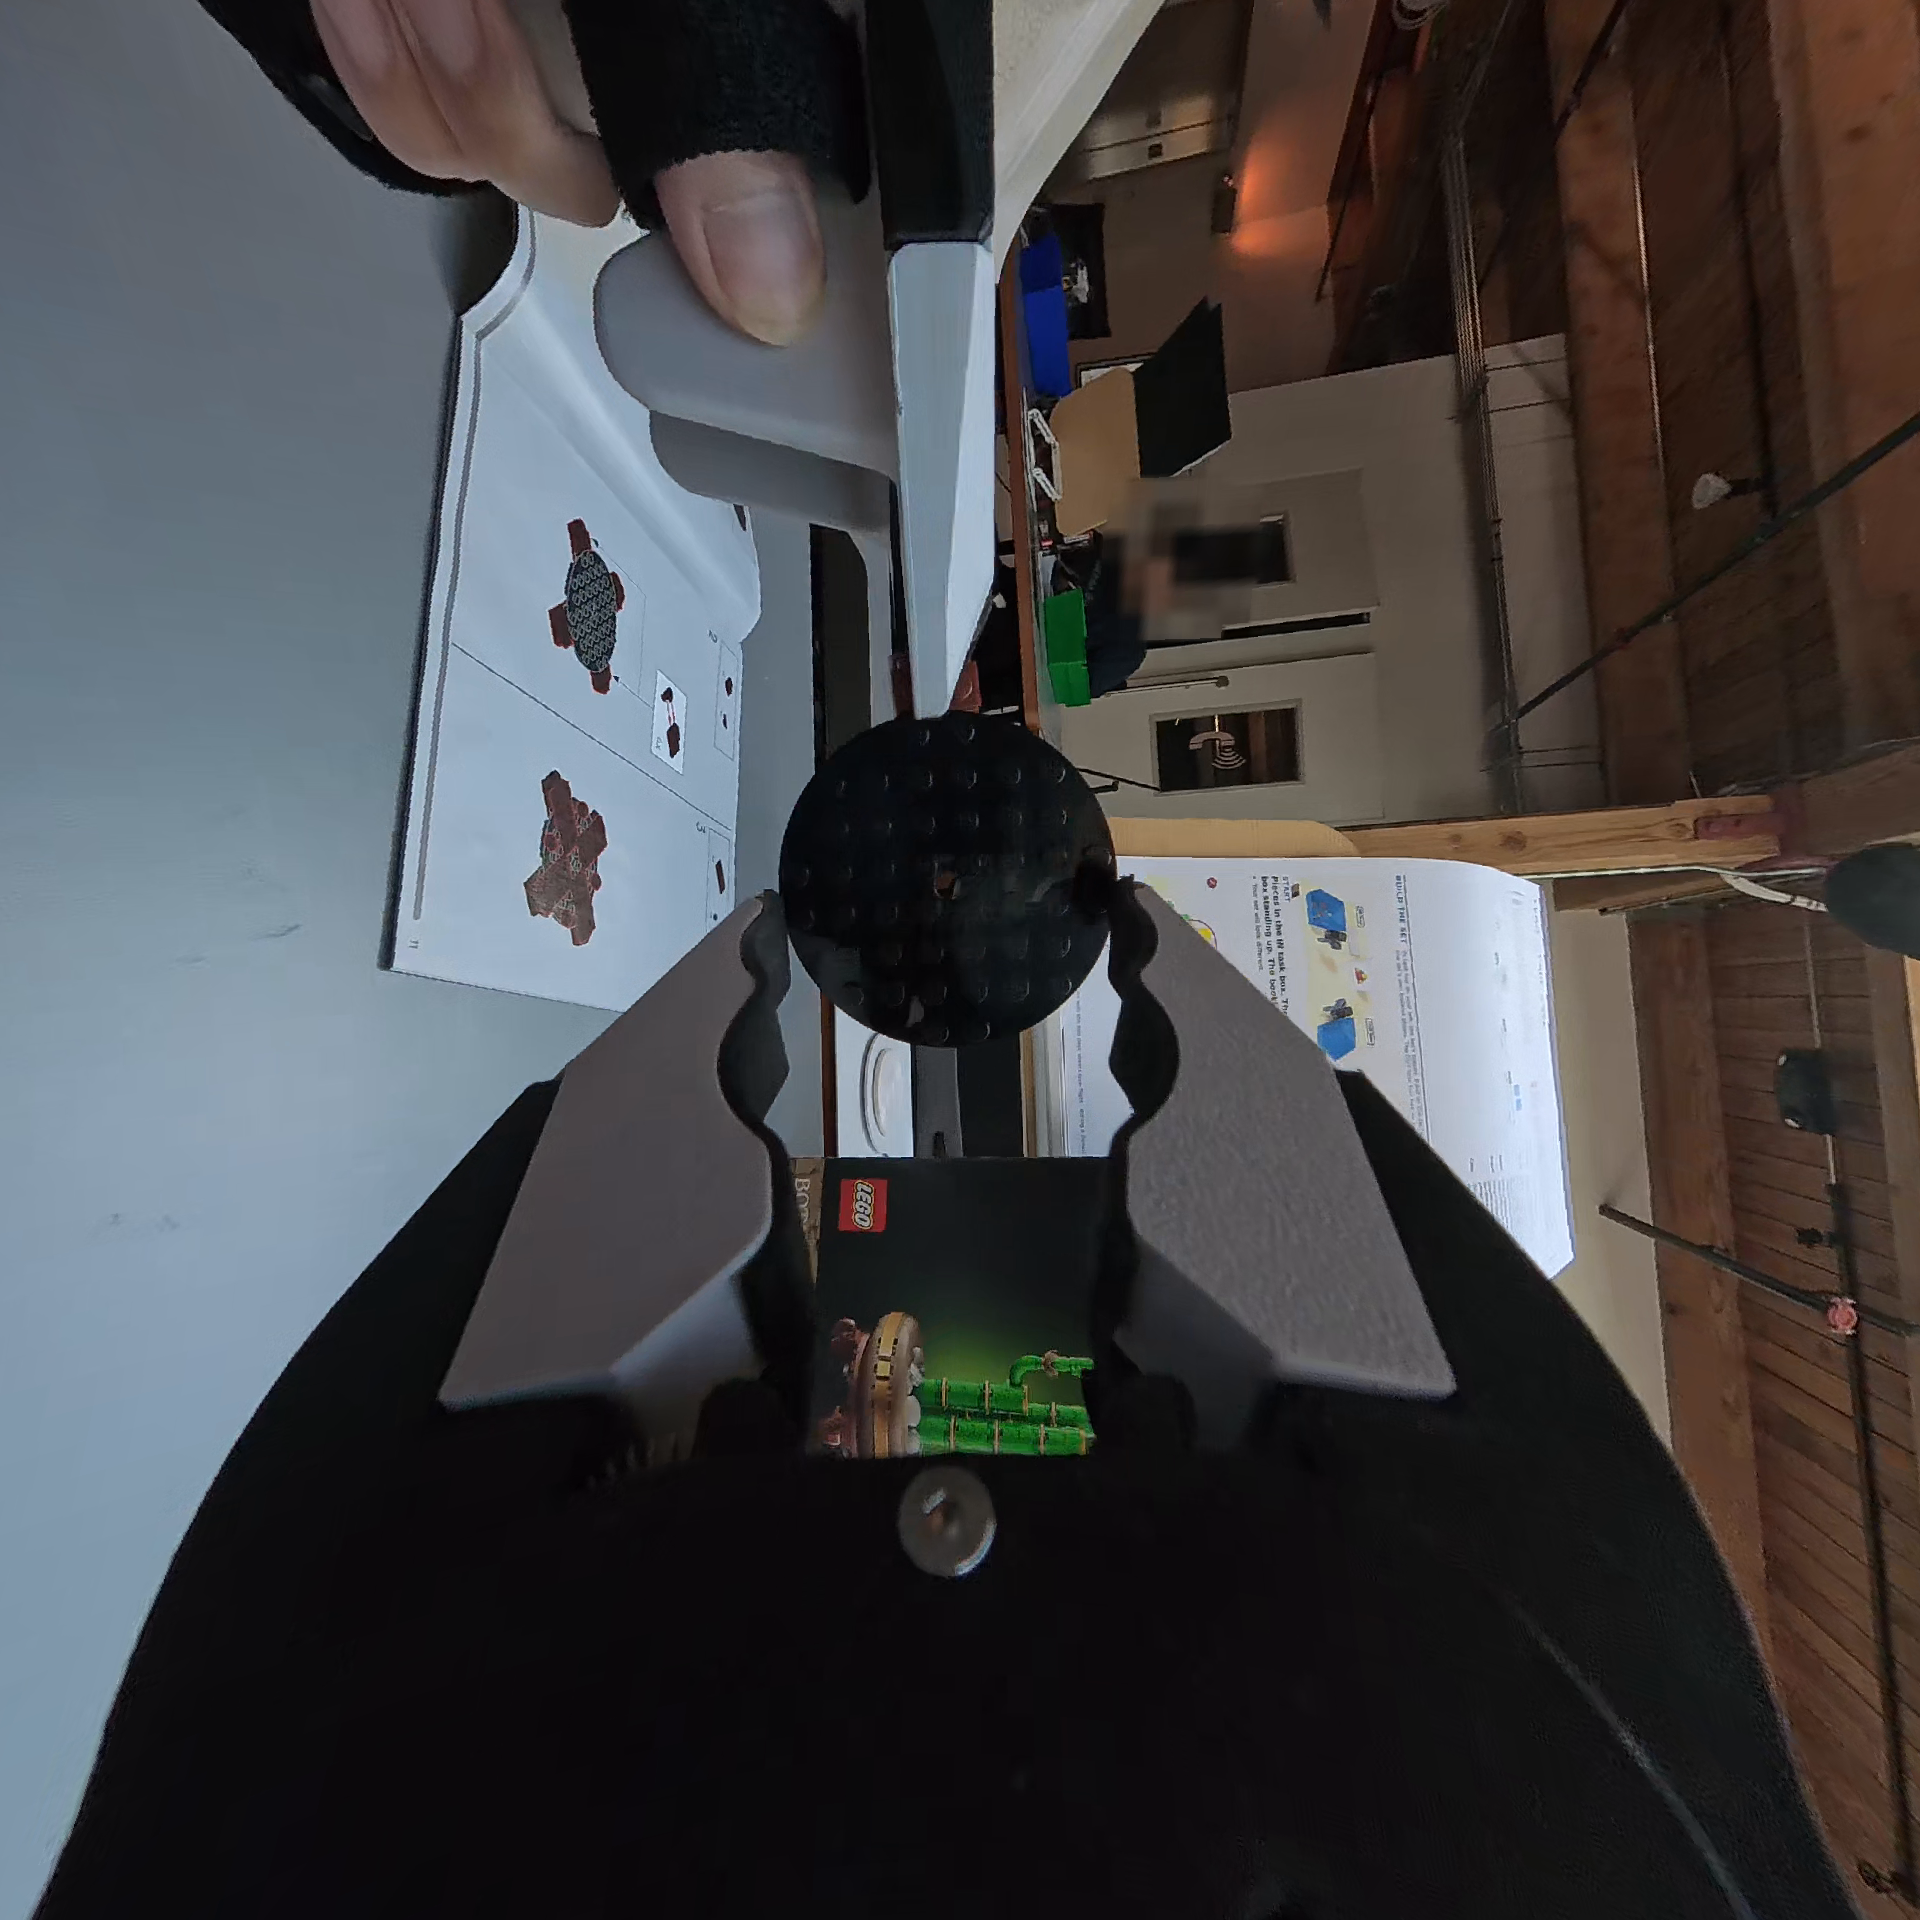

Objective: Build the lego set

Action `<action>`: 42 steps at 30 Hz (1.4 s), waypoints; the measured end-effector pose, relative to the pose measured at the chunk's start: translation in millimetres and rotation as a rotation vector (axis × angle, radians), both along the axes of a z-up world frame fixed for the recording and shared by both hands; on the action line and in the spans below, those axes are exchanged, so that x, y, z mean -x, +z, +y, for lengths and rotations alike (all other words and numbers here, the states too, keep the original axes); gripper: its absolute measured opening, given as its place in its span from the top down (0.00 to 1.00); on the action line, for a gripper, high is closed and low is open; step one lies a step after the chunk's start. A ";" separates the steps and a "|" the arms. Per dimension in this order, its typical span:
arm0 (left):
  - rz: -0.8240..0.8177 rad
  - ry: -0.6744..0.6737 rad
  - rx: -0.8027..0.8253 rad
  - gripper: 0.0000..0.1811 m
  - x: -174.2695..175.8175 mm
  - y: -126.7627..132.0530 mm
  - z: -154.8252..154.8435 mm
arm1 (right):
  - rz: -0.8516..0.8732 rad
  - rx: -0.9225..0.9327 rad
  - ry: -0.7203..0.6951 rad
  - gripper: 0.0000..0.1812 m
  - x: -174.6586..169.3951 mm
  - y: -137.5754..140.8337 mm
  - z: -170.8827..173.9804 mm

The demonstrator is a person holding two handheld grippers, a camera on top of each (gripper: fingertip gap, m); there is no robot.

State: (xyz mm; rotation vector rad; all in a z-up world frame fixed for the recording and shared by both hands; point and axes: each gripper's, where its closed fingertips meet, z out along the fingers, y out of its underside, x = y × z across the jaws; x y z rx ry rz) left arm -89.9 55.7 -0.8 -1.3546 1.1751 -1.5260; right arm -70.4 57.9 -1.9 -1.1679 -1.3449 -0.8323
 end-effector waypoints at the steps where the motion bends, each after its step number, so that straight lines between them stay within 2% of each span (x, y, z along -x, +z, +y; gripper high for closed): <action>1: 0.019 0.002 -0.021 0.97 -1.3 -4.1 -1.3 | 0.005 0.007 -0.007 0.66 -1.8 -4.7 0.6; 11: 0.206 0.038 -0.121 0.97 -11.4 -34.4 -3.4 | 0.041 0.074 -0.049 0.66 -10.6 -35.8 4.8; 16: 0.349 0.003 -0.035 0.97 -16.8 -61.8 -10.1 | 0.000 0.199 -0.098 0.68 -13.4 -67.7 9.3; 17: 0.353 -0.008 -0.002 0.97 -18.3 -64.8 -12.3 | -0.020 0.203 -0.120 1.00 -16.6 -70.5 7.3; 19: 0.350 -0.007 0.075 0.97 -21.3 -68.5 -13.2 | -0.049 0.178 -0.036 1.00 -2.6 -71.0 1.1; 22: 0.392 -0.005 0.074 0.97 -17.1 -76.1 -9.3 | -0.004 0.284 -0.065 1.00 -0.4 -81.8 -0.4; 25: 0.345 0.045 0.021 0.97 0.1 -54.3 6.8 | 0.045 0.357 -0.096 1.00 -8.7 -91.6 2.2; 27: 0.317 0.124 -0.008 0.97 18.1 -38.1 27.6 | 0.134 0.418 -0.110 0.99 -13.3 -97.1 5.4; 31: 0.229 0.305 0.042 0.97 57.7 -16.1 72.6 | 0.353 0.554 -0.090 0.96 -8.5 -104.5 10.8; 34: 0.183 0.407 0.081 0.97 78.6 -16.3 98.2 | 0.608 0.776 0.006 0.80 20.4 -106.3 19.0; 36: 0.175 0.435 0.094 0.97 82.7 -21.3 107.1 | 0.715 0.902 -0.003 0.70 31.1 -110.3 39.7; 39: 0.187 0.445 0.083 0.97 82.0 -30.2 112.1 | 0.739 1.022 -0.079 0.59 34.9 -126.5 81.9; 42: 0.182 0.431 0.096 0.97 80.6 -34.2 112.3 | 0.709 1.067 -0.084 0.60 36.6 -136.2 111.3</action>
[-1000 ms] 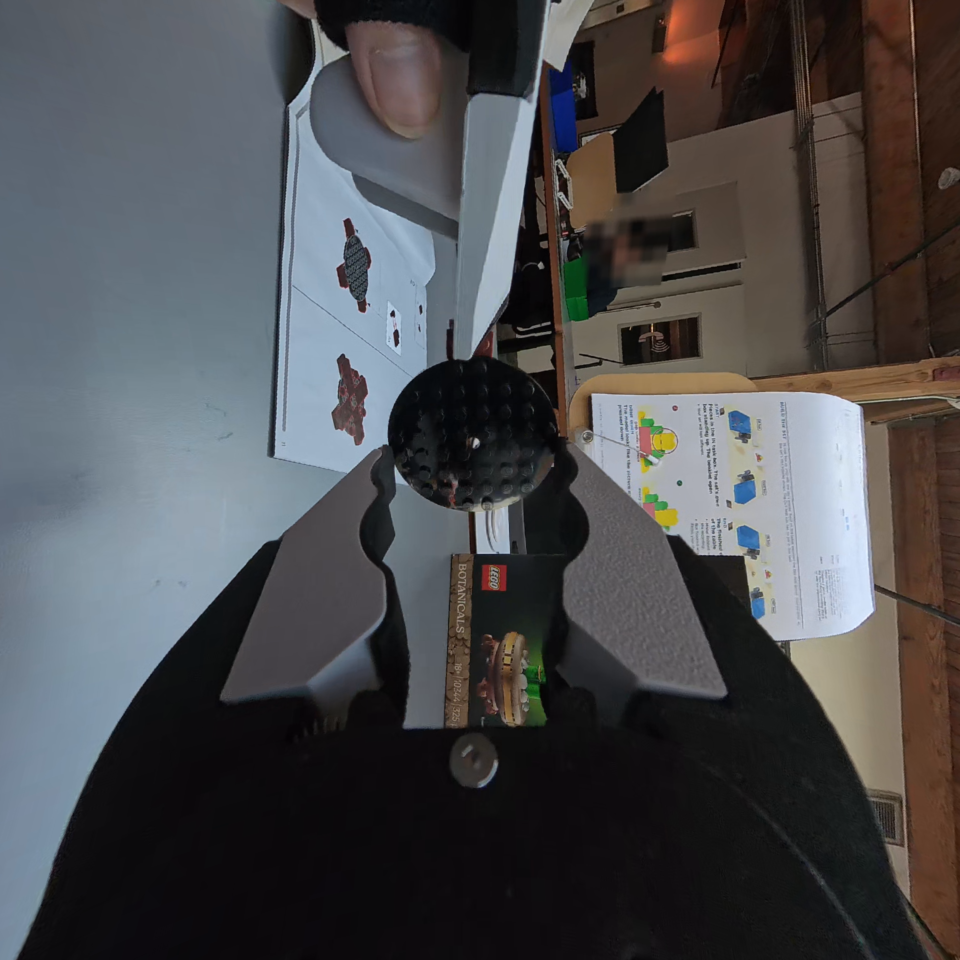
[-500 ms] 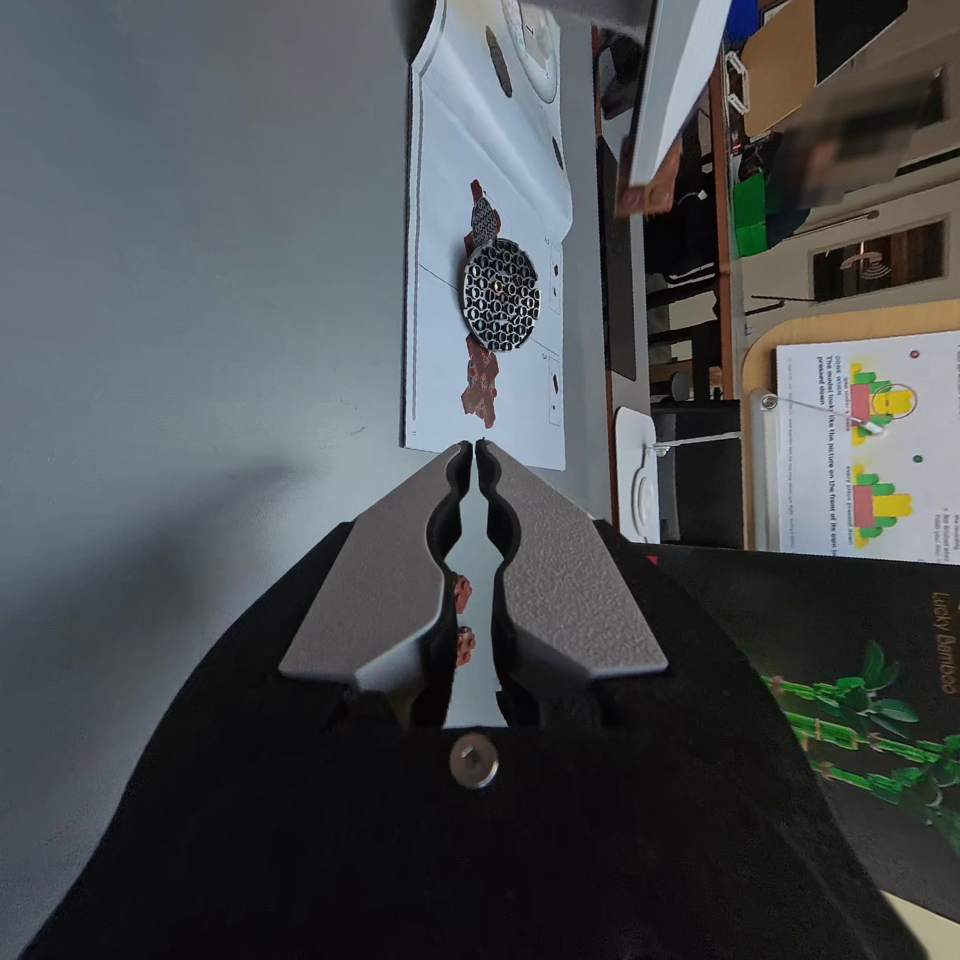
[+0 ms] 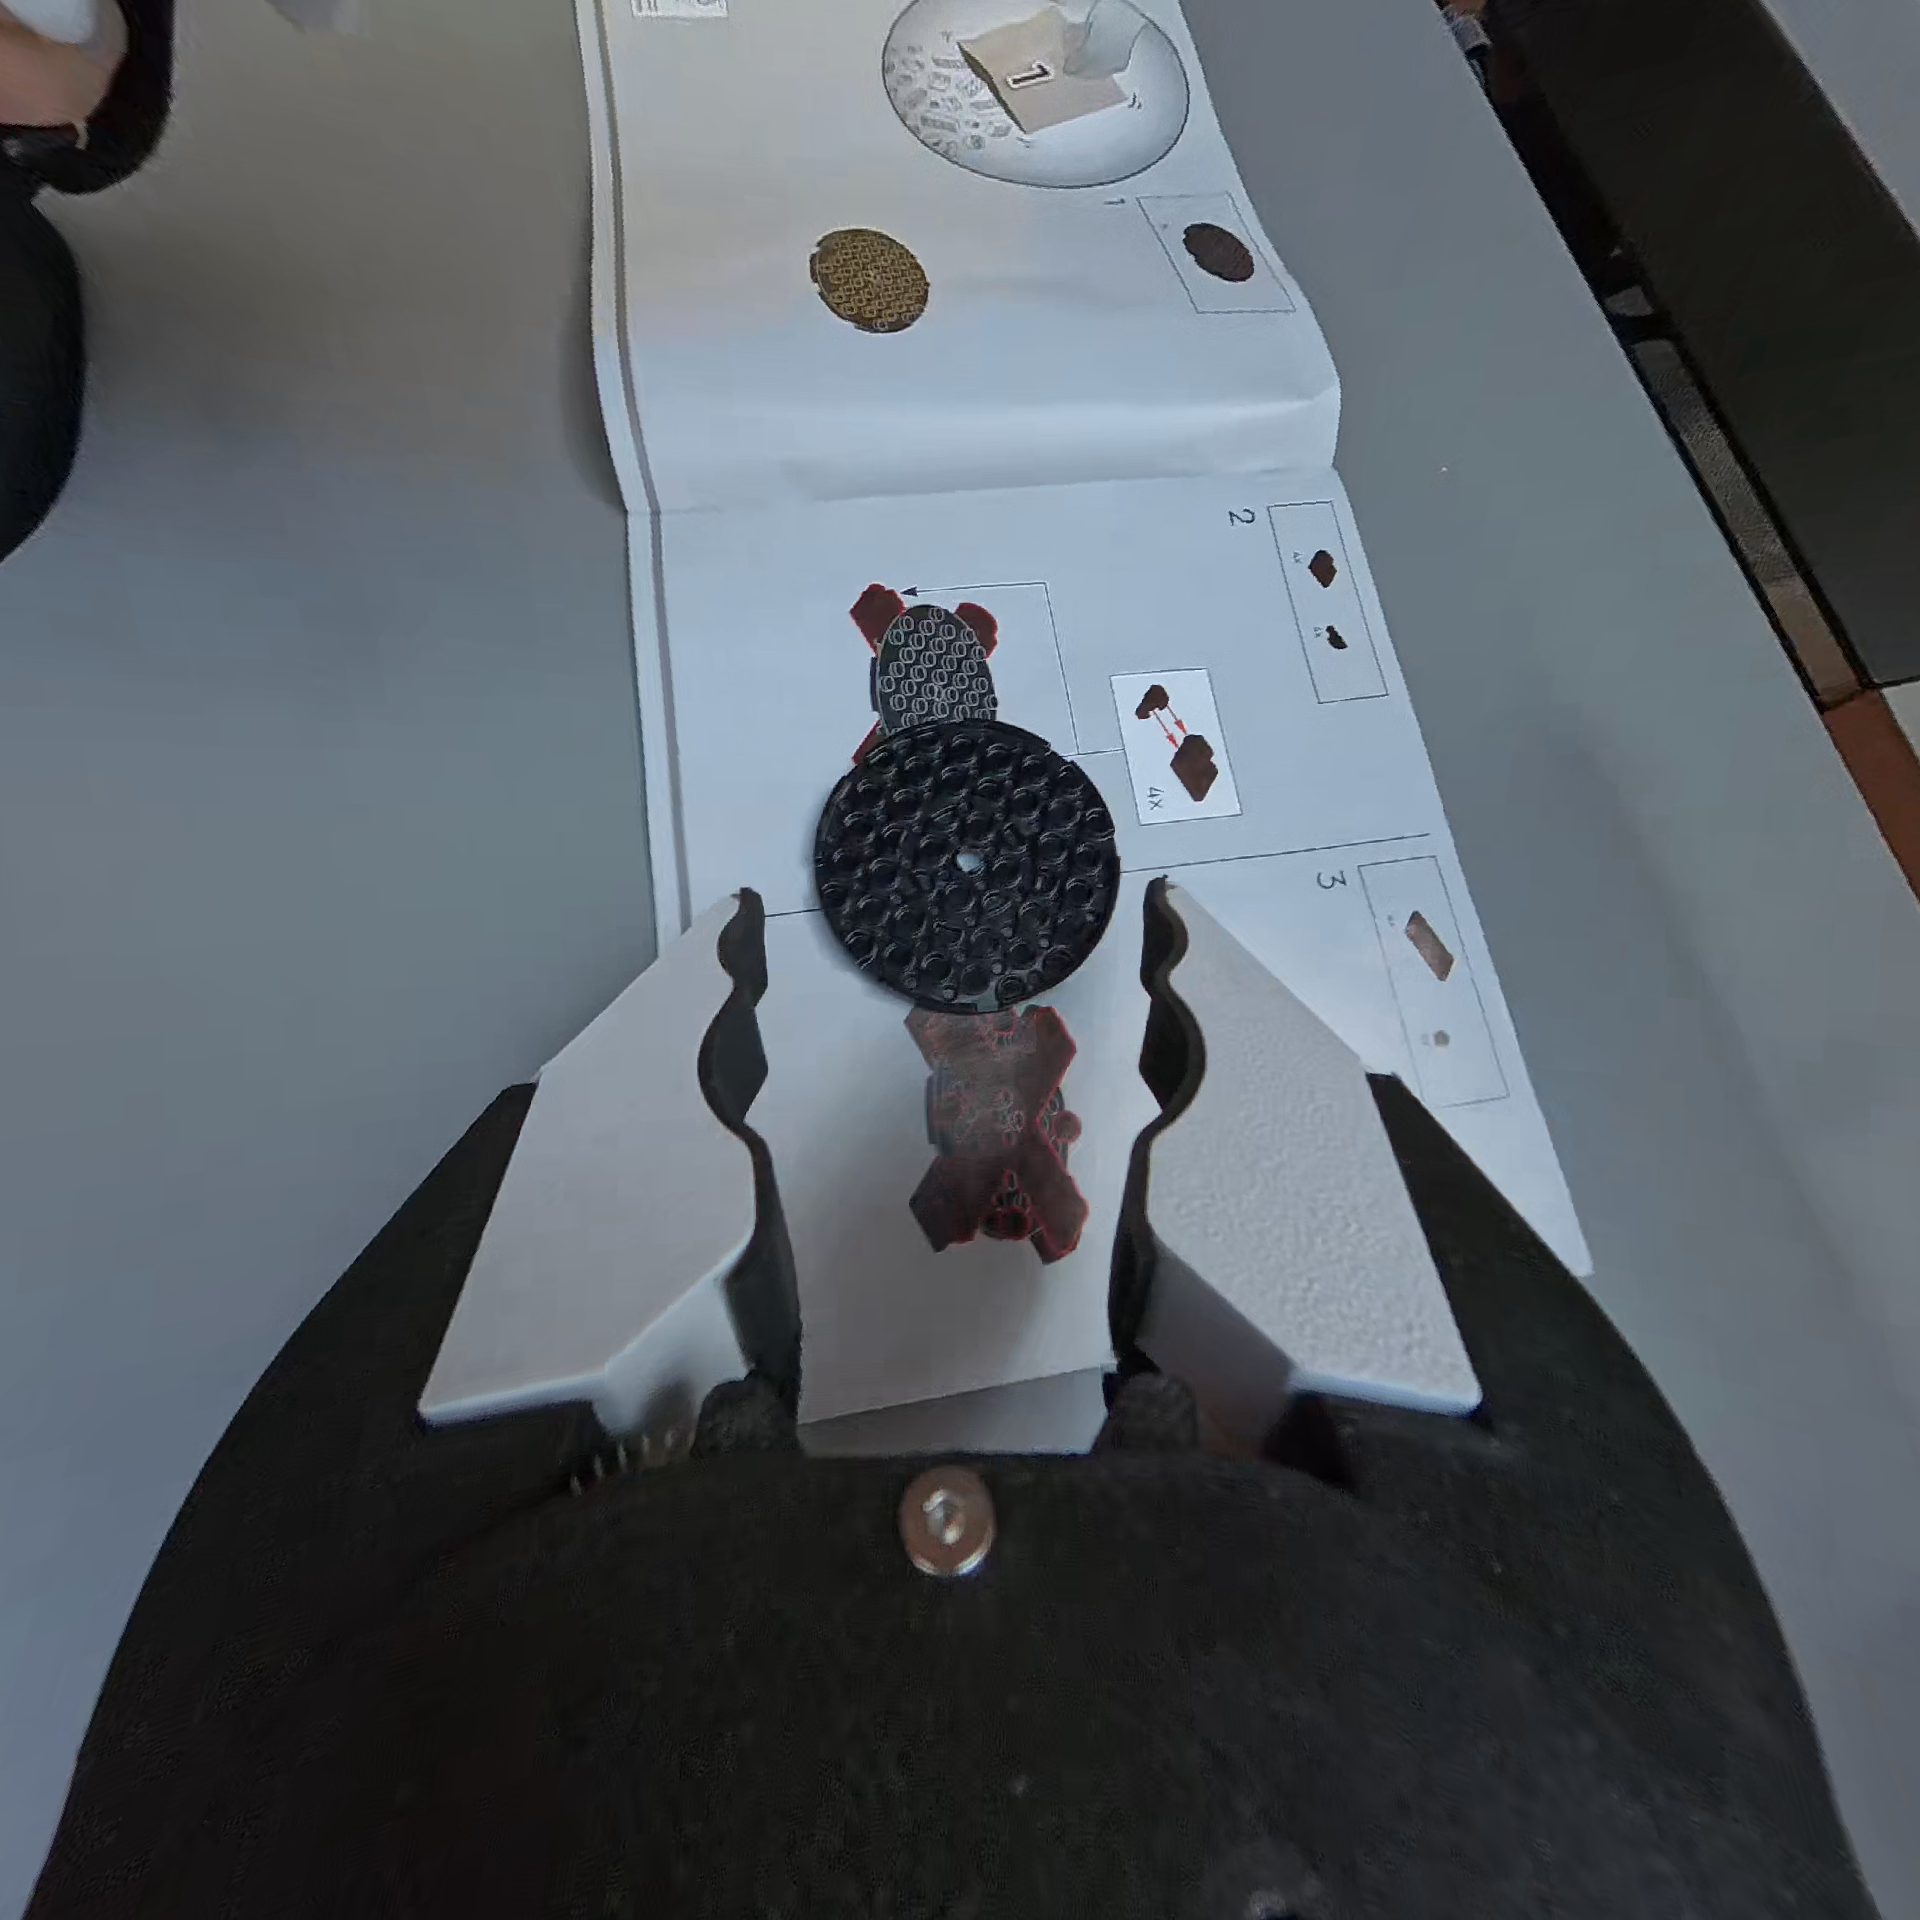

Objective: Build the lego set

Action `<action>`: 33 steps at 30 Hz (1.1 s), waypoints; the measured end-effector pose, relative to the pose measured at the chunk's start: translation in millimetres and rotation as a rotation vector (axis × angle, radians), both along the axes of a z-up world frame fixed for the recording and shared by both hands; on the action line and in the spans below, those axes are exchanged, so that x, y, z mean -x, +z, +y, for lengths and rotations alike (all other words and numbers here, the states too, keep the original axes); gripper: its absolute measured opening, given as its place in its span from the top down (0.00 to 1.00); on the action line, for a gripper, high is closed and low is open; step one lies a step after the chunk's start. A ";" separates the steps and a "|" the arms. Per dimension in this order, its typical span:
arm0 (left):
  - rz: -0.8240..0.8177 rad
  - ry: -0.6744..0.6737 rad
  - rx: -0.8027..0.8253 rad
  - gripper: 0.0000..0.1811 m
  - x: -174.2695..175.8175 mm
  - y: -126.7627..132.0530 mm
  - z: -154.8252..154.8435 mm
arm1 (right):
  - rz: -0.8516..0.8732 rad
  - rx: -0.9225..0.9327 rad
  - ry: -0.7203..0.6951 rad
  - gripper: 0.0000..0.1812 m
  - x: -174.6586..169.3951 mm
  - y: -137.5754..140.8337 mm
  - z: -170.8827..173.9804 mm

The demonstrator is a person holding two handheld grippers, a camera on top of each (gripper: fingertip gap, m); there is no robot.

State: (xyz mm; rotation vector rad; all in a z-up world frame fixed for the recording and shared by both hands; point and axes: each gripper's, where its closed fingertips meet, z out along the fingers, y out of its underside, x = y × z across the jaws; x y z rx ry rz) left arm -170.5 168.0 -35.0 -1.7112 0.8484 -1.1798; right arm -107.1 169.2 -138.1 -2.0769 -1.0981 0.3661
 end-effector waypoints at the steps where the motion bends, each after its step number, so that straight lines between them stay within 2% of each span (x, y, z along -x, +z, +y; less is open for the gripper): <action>1: -0.004 -0.007 0.006 0.97 -0.2 -0.3 -0.3 | -0.020 0.015 0.015 0.60 -0.6 -4.7 4.4; 4: -0.003 -0.050 0.035 0.97 -1.4 -2.1 -4.0 | -0.040 0.068 0.060 0.58 2.5 -14.4 6.0; 6: 0.007 -0.092 0.078 0.97 -3.2 -6.1 -8.7 | -0.021 0.116 0.097 0.66 6.2 -16.0 0.0; 9: 0.015 -0.190 0.205 0.97 -9.1 -14.6 -23.2 | -0.044 0.092 0.098 0.66 4.5 -12.7 -3.0; 11: 0.032 -0.188 0.240 0.97 -11.7 -21.1 -24.9 | -0.024 0.004 0.090 0.66 4.2 1.2 -10.8; 14: 0.045 -0.187 0.267 0.97 -15.3 -26.4 -27.6 | -0.018 -0.133 0.068 0.66 -1.9 23.6 -39.6; 17: -0.007 -0.316 0.276 0.97 -25.4 -17.9 -48.7 | 0.046 -0.036 0.038 0.66 -2.6 24.5 -87.9; 20: -0.096 -0.586 0.162 0.97 -34.8 8.7 -95.6 | 0.251 0.200 -0.039 0.66 -3.8 27.4 -126.9; 23: -0.076 -0.726 -0.143 0.97 -37.6 15.0 -134.6 | 0.498 0.461 -0.049 0.67 -4.9 46.6 -154.7; 25: -0.027 -0.730 -0.362 0.97 -43.4 10.5 -151.4 | 0.607 0.564 -0.019 0.67 -3.5 61.0 -165.8; 27: -0.013 -0.733 -0.498 0.97 -49.5 10.2 -168.2 | 0.669 0.671 0.013 0.67 0.6 68.7 -177.0; 30: 0.002 -0.749 -0.569 0.97 -55.4 10.2 -184.0 | 0.748 0.800 0.060 0.67 6.0 76.6 -189.4; 33: -0.020 -0.763 -0.558 0.97 -57.0 11.6 -189.8 | 0.801 0.879 0.087 0.67 6.2 81.5 -195.4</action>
